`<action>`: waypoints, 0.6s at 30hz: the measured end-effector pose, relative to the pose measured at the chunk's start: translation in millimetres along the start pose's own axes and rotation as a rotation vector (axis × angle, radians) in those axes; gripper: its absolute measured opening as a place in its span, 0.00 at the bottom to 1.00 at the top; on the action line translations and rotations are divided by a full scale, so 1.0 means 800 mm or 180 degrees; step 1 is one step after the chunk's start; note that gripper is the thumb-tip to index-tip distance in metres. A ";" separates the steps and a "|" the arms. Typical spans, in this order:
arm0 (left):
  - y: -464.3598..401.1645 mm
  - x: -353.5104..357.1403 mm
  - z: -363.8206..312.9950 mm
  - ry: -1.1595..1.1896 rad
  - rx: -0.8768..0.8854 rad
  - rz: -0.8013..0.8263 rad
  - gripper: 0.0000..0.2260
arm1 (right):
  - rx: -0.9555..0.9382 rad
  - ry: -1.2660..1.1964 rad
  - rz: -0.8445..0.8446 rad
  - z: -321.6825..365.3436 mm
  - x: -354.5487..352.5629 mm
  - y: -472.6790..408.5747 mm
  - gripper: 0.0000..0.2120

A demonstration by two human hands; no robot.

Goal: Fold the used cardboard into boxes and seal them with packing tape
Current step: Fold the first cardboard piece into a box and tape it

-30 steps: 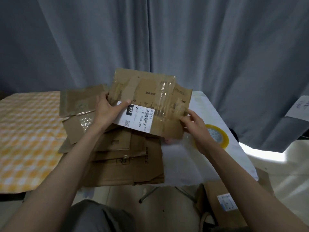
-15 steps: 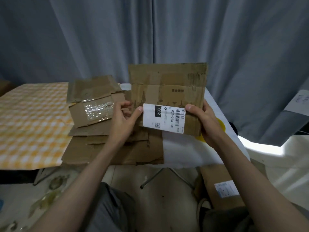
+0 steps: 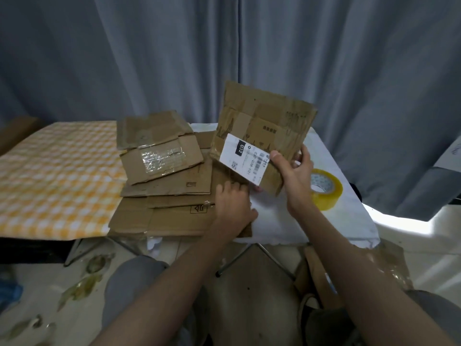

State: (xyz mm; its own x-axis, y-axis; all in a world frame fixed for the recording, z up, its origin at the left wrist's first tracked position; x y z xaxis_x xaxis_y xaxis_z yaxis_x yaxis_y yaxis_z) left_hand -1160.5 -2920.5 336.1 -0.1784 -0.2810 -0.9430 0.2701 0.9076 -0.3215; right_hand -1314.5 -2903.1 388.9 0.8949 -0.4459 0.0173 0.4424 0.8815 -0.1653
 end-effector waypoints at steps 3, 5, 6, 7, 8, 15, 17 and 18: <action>-0.005 -0.004 0.011 0.0022 -0.0083 0.0018 0.23 | 0.0075 -0.0149 -0.0118 -0.028 0.015 0.011 0.54; -0.006 -0.003 0.025 -0.0026 -0.0110 0.0067 0.22 | 0.0144 -0.0169 -0.0177 -0.043 0.017 0.012 0.56; -0.007 -0.002 0.034 -0.0045 -0.0154 0.0084 0.21 | 0.0173 -0.0152 -0.0183 -0.049 0.017 0.012 0.56; -0.007 -0.001 0.043 -0.0055 -0.0207 0.0098 0.21 | 0.0192 -0.0131 -0.0175 -0.055 0.016 0.012 0.56; -0.008 -0.001 0.051 -0.0070 -0.0240 0.0105 0.22 | 0.0204 -0.0110 -0.0162 -0.060 0.015 0.012 0.57; -0.013 -0.003 0.073 -0.0203 -0.0222 0.0215 0.17 | 0.0179 0.0055 -0.0092 -0.075 -0.002 0.009 0.56; -0.016 -0.007 0.116 -0.0338 -0.0425 0.0300 0.14 | 0.0083 0.0237 -0.0056 -0.075 -0.004 0.009 0.52; -0.015 -0.010 0.146 -0.0404 -0.0560 0.0308 0.13 | 0.0021 0.0327 -0.0044 -0.073 -0.003 0.009 0.51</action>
State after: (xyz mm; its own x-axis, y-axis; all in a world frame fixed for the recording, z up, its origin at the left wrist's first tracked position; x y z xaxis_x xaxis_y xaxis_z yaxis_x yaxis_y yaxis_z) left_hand -1051.5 -2966.0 337.8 -0.0363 -0.2169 -0.9755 0.1092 0.9694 -0.2197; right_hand -1317.2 -2904.9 330.3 0.8782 -0.4713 -0.0819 0.4553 0.8760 -0.1593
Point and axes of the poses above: each hand's wrist, its own y-axis away from the middle knuckle, its own x-axis out of the palm, z = x × y, the point moved 7 cm from there along -y, towards the middle knuckle, and after that the axes turned 4 degrees about y, right-handed, at the moved point
